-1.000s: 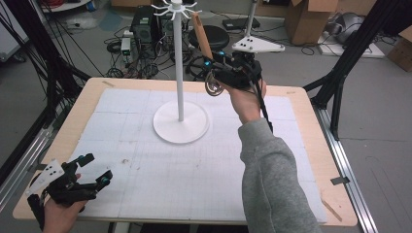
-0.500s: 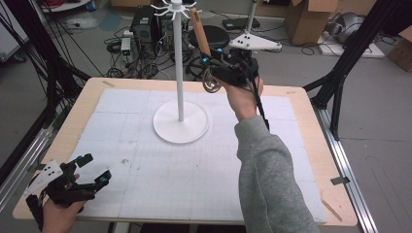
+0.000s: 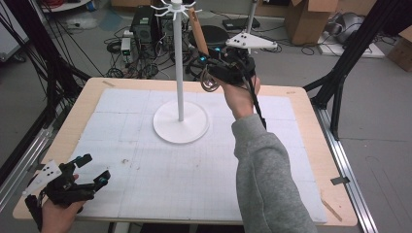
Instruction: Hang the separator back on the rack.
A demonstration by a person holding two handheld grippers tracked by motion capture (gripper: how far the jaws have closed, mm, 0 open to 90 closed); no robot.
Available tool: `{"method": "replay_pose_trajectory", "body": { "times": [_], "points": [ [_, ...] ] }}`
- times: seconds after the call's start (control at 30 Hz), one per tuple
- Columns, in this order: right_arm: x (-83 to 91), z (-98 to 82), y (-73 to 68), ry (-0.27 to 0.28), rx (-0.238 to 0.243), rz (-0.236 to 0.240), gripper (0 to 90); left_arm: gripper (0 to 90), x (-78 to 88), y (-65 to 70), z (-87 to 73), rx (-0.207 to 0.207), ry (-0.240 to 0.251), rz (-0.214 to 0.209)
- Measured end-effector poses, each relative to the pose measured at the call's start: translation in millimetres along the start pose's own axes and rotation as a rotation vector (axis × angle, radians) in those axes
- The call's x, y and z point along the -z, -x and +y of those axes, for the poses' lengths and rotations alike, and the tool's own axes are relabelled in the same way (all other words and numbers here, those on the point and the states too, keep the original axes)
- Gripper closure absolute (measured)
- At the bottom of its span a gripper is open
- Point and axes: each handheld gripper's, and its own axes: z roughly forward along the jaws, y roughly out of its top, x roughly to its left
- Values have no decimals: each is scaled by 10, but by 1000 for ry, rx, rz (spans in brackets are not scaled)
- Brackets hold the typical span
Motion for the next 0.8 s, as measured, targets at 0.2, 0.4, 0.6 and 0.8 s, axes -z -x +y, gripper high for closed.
{"method": "replay_pose_trajectory", "body": {
  "times": [0.2, 0.4, 0.6, 0.8],
  "points": [
    [-32, 1, -11, 1, 1, -6, 687, 18, 6, -2, 0, 2, 3, 0],
    [-56, -9, -14, -9, 2, -8, 687, 18, 7, -1, -1, 3, 2, 1],
    [-83, -25, -15, -24, 2, -10, 687, 18, 9, 0, -2, 2, 1, 0],
    [-108, -33, -20, -24, 5, -14, 687, 18, 14, -7, -4, 3, 2, 2]
  ]
}}
